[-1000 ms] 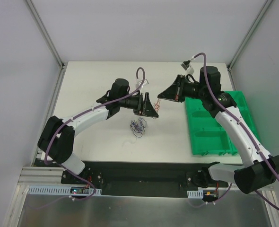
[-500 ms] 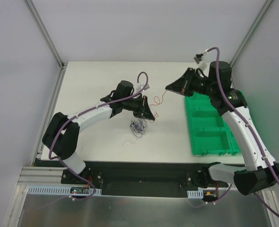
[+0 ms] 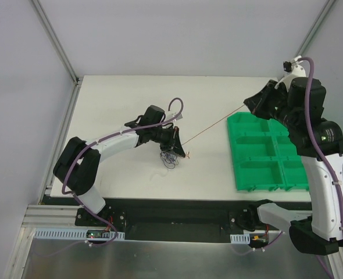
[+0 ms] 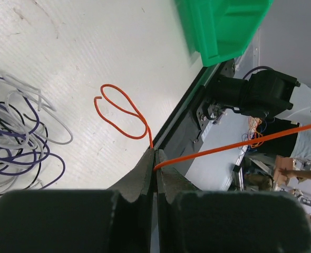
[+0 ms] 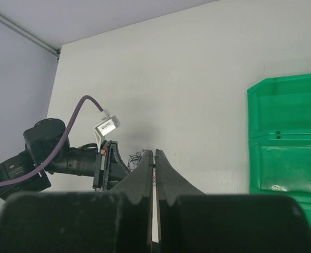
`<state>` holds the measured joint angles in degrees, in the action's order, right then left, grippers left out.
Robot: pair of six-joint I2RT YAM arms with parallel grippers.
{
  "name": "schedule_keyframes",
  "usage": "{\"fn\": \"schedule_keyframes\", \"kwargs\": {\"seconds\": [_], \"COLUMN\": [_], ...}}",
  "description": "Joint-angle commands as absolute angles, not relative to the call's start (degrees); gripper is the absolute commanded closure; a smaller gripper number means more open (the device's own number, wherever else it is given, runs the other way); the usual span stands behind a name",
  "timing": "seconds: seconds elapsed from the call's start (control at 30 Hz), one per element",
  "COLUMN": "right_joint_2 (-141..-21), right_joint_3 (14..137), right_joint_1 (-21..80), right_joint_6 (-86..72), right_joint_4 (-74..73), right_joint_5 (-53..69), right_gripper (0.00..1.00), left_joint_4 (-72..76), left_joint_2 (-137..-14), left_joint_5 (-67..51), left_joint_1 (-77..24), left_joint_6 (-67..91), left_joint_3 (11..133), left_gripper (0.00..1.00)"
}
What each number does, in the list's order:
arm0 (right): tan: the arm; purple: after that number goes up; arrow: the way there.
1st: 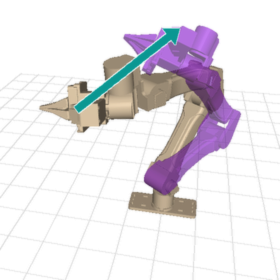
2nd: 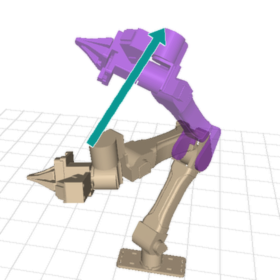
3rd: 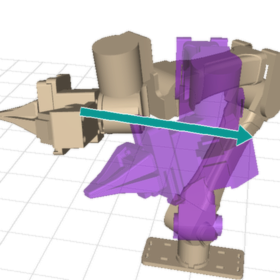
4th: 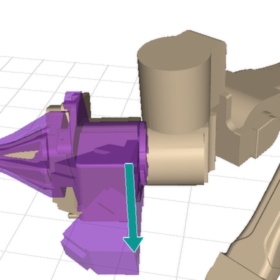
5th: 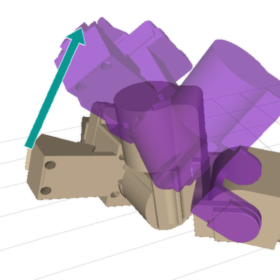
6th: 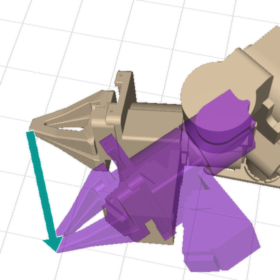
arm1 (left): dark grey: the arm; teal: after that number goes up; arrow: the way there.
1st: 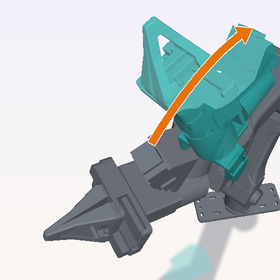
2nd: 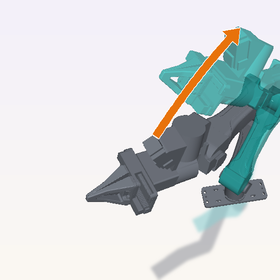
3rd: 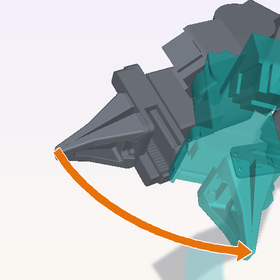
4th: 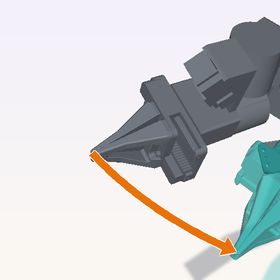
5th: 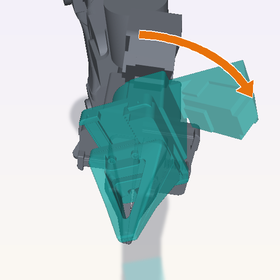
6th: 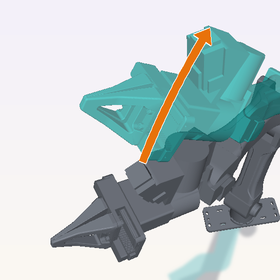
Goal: Untangle the cables
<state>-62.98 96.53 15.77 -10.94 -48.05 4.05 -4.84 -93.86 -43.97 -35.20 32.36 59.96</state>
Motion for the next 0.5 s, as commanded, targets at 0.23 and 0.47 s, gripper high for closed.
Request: {"fn": "schedule_keyframes", "kwargs": {"seconds": [0.23,0.47], "right_joint_2": [-66.17,-70.04], "right_joint_3": [108.53,113.03], "right_joint_1": [14.41,13.36], "right_joint_6": [-5.80,-0.62], "right_joint_4": [-46.49,-45.97], "right_joint_5": [-7.20,-14.93], "right_gripper": [1.00,1.00], "left_joint_4": [-12.04,-13.09], "left_joint_2": [-96.16,-93.52], "left_joint_5": [-46.23,-45.79], "left_joint_1": [-34.54,-33.93], "left_joint_6": [30.76,30.23], "left_joint_3": [69.61,69.78], "left_gripper": [0.51,0.48]}}
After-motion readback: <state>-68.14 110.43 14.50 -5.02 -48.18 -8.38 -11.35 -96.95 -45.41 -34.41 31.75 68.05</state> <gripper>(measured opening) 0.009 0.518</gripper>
